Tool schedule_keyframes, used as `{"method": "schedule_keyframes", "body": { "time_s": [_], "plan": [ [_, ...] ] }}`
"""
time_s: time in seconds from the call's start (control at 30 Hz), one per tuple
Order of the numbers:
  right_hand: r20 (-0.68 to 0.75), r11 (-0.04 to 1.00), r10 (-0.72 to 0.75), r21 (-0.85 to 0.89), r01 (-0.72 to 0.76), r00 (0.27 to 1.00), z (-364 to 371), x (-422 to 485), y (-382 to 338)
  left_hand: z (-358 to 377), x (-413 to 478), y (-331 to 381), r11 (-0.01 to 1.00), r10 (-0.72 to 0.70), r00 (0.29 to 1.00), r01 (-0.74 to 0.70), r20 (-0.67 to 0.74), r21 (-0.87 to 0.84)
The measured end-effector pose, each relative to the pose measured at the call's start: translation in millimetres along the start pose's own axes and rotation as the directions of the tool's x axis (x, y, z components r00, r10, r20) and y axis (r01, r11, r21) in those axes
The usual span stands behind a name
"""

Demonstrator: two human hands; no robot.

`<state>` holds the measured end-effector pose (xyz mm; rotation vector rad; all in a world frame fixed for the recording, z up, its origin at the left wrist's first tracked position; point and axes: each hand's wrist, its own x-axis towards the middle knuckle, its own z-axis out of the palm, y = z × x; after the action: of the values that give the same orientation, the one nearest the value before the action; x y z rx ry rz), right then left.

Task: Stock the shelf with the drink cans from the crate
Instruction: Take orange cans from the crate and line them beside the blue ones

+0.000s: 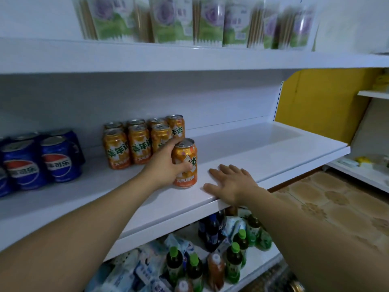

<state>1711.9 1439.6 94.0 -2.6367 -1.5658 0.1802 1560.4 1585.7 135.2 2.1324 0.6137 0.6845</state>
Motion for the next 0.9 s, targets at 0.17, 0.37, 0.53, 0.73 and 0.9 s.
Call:
{"method": "schedule_keyframes", "body": {
  "time_s": [0.17,0.37,0.53,0.73,0.9],
  "plan": [
    [-0.09,1.0,-0.016,-0.007,0.016,0.996,6,-1,0,-5,36,-2,0.844,0.138,0.99,-0.105,-0.023,0.527],
    [-0.166,0.998,-0.031,0.056,0.041,0.986,7,-2,0,-11,71,-3,0.482,0.192,0.981,-0.084,-0.012,0.872],
    [-0.216,0.996,-0.037,0.071,0.053,0.976,10,-3,1,-17,95,-18,0.537,0.142,0.99,-0.06,-0.021,0.842],
    [-0.235,0.993,-0.03,0.102,0.056,0.971,13,-2,5,-17,115,-25,0.559,0.192,0.981,-0.082,-0.032,0.825],
    [-0.243,0.991,-0.037,0.113,0.066,0.969,13,0,4,-16,124,-34,0.541,0.211,0.973,-0.034,-0.097,0.84]
  ]
}}
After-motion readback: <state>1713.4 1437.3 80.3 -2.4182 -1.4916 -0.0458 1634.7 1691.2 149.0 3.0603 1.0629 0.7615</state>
